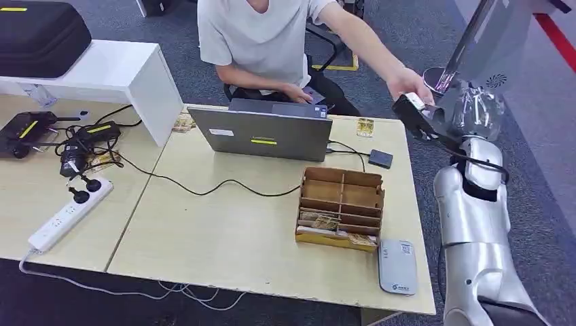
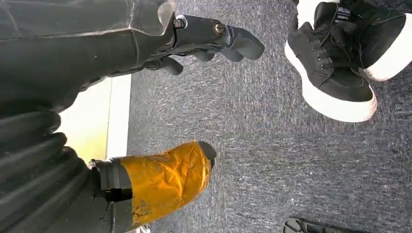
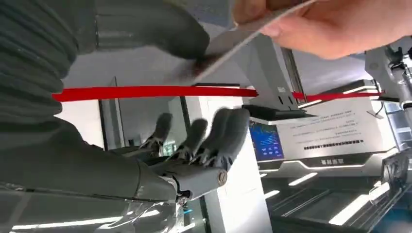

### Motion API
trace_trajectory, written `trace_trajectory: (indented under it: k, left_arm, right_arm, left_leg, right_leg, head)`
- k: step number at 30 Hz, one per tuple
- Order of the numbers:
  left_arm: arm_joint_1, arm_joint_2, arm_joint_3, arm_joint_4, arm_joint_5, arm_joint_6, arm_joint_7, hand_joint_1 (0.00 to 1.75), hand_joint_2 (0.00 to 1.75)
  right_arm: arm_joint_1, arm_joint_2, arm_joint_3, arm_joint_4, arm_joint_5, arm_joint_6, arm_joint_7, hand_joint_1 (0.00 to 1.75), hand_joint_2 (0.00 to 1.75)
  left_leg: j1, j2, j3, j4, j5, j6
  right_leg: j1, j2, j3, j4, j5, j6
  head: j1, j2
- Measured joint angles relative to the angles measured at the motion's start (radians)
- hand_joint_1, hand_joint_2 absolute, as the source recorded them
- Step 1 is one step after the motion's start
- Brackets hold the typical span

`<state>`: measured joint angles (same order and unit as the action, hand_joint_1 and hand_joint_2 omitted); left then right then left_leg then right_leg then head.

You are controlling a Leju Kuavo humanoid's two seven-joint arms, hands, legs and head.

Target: Pass the card to the sensor for recognition and then transmit it.

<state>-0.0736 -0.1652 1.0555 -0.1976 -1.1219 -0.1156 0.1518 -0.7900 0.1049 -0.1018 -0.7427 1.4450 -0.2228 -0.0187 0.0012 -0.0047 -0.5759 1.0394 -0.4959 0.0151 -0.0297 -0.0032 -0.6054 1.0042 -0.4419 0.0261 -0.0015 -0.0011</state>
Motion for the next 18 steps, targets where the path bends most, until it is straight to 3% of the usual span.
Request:
trace_trajectory:
  k: [18]
  left_arm:
    - [0.000, -0.010, 0.001, 0.000, -0.001, -0.043, -0.050, 0.00, 1.75]
  right_arm:
    - [0.000, 0.000, 0.015, 0.000, -0.018, -0.005, -0.006, 1.75, 1.75]
  left_leg:
    - [0.000, 0.000, 0.000, 0.000, 0.000, 0.000]
  right_leg:
    - [0.000, 0.000, 0.000, 0.000, 0.000, 0.000]
  head:
    - [0.000, 0.000]
